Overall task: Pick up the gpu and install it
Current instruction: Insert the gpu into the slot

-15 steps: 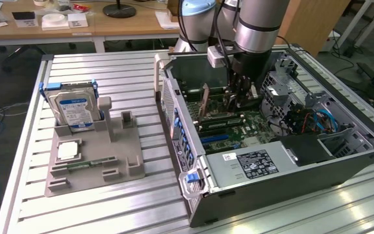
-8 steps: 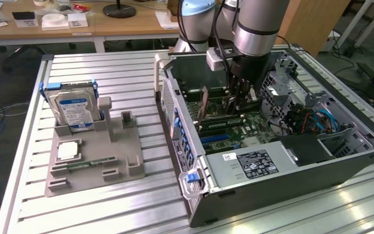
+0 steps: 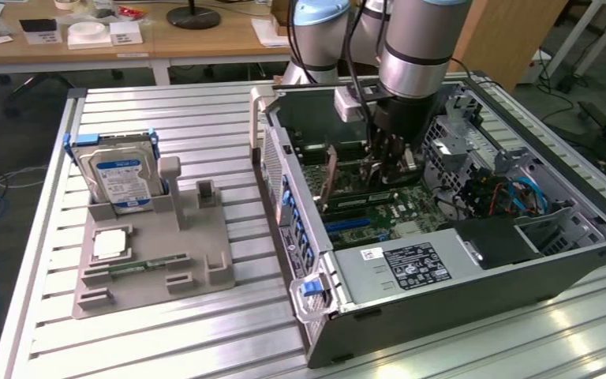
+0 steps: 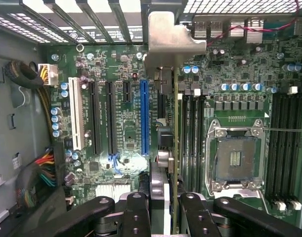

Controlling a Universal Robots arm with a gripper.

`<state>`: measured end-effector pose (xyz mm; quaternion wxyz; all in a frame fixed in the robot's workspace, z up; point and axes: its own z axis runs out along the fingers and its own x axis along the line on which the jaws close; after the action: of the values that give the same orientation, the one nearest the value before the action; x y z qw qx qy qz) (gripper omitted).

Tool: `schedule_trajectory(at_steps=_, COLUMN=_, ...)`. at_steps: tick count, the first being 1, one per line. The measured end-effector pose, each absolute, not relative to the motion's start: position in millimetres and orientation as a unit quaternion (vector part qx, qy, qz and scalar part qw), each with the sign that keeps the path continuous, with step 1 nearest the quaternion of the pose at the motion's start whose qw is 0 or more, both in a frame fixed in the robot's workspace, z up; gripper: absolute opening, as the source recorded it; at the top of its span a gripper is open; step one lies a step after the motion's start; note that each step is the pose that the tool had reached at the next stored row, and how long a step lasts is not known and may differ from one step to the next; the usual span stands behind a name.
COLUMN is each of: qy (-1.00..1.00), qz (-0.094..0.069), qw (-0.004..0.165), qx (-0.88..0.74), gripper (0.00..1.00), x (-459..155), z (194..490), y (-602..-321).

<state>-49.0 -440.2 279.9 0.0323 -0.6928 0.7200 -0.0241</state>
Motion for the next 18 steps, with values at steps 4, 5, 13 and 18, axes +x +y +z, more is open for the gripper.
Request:
schedule_trajectory(at_steps=4, qy=0.720, qz=-0.024, qw=0.032, qx=-0.693, gripper=0.28, x=-53, z=275, y=-440)
schedule_trajectory(at_steps=5, qy=0.720, qz=-0.024, qw=0.032, qx=-0.693, gripper=0.28, x=-53, z=274, y=-441)
schedule_trajectory(at_steps=13, qy=0.720, qz=-0.024, qw=0.032, qx=-0.693, gripper=0.28, x=-56, z=270, y=-450)
schedule_trajectory(at_steps=18, qy=0.720, qz=-0.024, qw=0.032, qx=-0.693, gripper=0.28, x=-58, z=266, y=-452)
